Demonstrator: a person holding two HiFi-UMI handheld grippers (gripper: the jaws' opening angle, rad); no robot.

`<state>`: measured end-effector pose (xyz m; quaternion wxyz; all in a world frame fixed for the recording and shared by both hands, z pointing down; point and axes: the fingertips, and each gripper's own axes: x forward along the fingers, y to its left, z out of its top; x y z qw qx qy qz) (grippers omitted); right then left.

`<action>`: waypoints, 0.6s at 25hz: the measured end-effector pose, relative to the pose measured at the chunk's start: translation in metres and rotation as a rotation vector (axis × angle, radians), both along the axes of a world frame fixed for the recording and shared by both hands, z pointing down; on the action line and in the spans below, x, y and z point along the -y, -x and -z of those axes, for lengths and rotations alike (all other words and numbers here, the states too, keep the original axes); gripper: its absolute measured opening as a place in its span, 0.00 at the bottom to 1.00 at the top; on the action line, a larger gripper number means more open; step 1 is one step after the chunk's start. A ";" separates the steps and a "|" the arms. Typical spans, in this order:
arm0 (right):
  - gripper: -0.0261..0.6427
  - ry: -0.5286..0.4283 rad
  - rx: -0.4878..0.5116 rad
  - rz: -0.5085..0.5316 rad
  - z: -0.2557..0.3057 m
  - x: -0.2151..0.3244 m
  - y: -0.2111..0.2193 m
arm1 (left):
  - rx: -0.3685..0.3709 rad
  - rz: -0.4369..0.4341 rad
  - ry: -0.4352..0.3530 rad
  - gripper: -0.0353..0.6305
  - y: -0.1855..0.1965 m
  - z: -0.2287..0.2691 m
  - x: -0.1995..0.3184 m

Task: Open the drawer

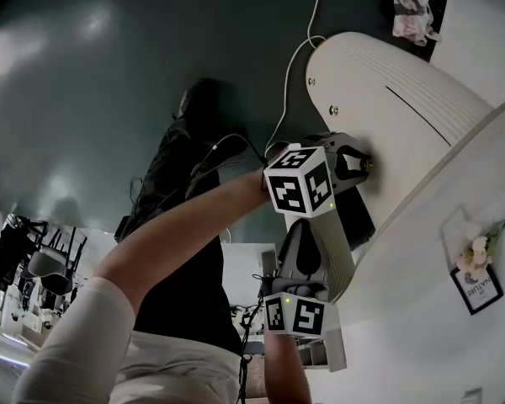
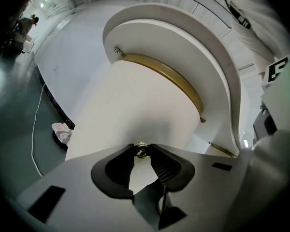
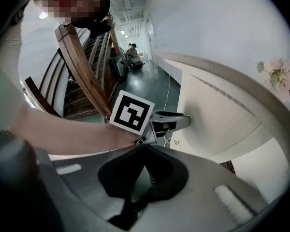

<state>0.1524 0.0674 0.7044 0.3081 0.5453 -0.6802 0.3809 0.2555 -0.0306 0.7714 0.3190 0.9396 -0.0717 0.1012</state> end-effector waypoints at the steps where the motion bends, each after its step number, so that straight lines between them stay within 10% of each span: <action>1: 0.06 -0.002 0.000 0.002 -0.001 0.000 -0.001 | -0.005 0.003 0.002 0.22 -0.001 0.000 0.000; 15: 0.06 -0.014 0.002 0.016 -0.001 -0.006 0.008 | 0.000 -0.026 0.025 0.21 0.028 -0.001 -0.012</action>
